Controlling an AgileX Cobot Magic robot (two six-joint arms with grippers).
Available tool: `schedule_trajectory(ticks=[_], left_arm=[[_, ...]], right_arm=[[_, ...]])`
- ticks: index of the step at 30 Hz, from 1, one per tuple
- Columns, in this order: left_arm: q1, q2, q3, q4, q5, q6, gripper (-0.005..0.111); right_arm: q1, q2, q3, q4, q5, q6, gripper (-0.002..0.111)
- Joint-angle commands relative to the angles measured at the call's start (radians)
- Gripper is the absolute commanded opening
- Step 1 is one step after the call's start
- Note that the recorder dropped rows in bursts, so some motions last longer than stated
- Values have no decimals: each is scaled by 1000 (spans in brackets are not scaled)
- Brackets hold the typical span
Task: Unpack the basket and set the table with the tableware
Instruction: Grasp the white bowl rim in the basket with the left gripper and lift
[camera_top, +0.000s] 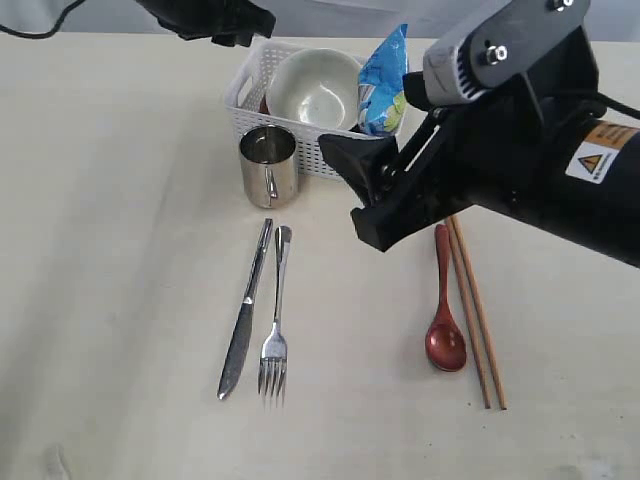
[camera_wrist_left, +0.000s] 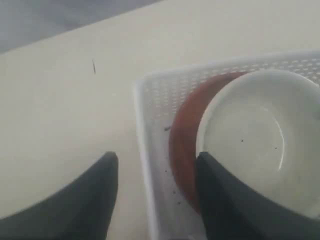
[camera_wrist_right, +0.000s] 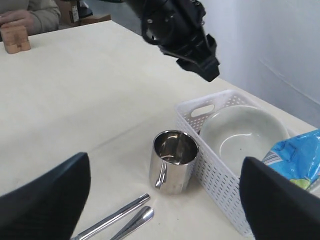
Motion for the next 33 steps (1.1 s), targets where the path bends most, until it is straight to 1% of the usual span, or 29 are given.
schedule_trajectory(ticks=[1, 4, 6, 17, 20, 22, 24, 27, 32, 33], left_arm=[[-6, 108, -175, -103, 145, 86, 46], [-10, 172, -269, -232, 234, 203, 50], [-10, 204, -307, -276, 251, 226, 53], [-12, 270, -320, -258, 221, 226, 53], [-12, 294, -320, -258, 208, 226, 50], [-12, 305, -320, -258, 205, 226, 47], [-12, 307, -320, -258, 203, 226, 41], [-12, 307, -320, -258, 199, 218, 28], [-10, 305, -320, -258, 199, 212, 0], [-10, 305, -320, -258, 199, 212, 0]], right_arm=[[-3, -10, -1, -9, 36, 1, 76], [-3, -10, -1, -9, 39, 1, 76], [-3, -10, -1, -9, 39, 1, 76], [-3, -10, -1, -9, 63, 1, 76], [-3, -10, -1, -9, 63, 3, 76], [-3, -10, -1, -9, 63, 3, 76], [-3, -10, -1, -9, 63, 3, 76], [-3, -10, -1, -9, 63, 3, 76], [-3, -10, -1, -9, 63, 3, 76], [-3, -10, -1, -9, 63, 3, 76]])
